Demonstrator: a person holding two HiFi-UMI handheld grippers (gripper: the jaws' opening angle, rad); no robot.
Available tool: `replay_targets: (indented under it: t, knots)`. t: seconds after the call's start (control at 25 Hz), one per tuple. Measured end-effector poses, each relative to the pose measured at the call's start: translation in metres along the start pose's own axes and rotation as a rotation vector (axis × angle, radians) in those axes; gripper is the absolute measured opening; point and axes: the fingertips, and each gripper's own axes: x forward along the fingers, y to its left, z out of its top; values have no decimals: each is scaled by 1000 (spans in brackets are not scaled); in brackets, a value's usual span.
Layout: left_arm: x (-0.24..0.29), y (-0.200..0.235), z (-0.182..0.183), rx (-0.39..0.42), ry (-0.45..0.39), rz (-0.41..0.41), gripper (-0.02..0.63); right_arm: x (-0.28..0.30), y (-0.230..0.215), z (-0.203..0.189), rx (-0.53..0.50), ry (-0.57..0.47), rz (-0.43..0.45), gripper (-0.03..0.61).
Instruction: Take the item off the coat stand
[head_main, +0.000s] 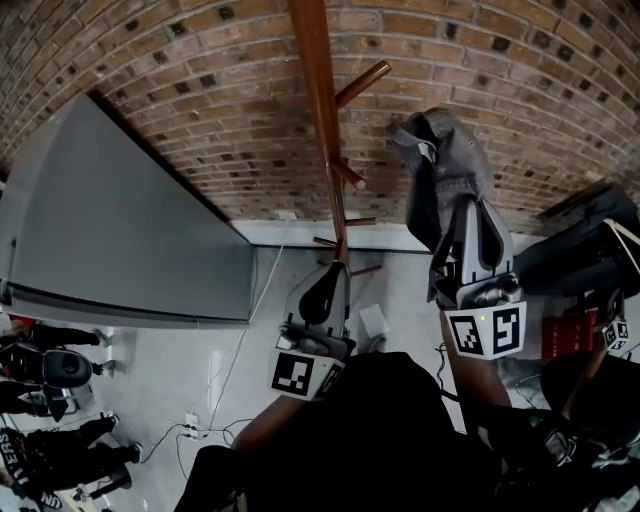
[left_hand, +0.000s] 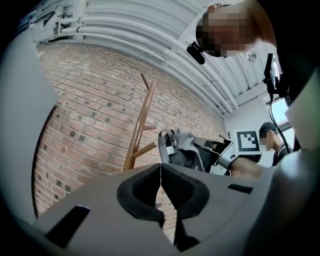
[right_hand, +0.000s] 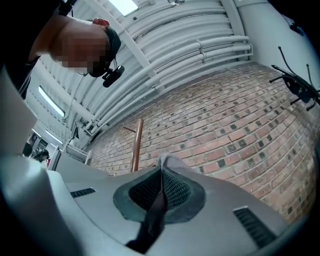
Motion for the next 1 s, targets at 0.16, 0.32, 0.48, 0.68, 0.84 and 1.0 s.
replay_targets:
  t: [0.16,0.32,0.48,0.68,0.84,1.0]
  knots:
    - [-4,2,-8,-29,52,15,18,-15,13,-15,-13,47,3,19]
    - [-6,3,-11,-28,60,19,18,-27,23,-24,-23,78,8,18]
    - [-5,0,-13,-26,66,14,18,-39,29,-32,-34,119,8,19]
    - [-5,0,-8,12,36,15,17,-54,37,-42,-19,154,1,19]
    - [-5,-5,-9,20,66,-4,18,-62,36,-41,-19,151,-10,18]
    - [-4,-7,-10,31,69,-12,17,-69,35,-39,-21,142,-27,19]
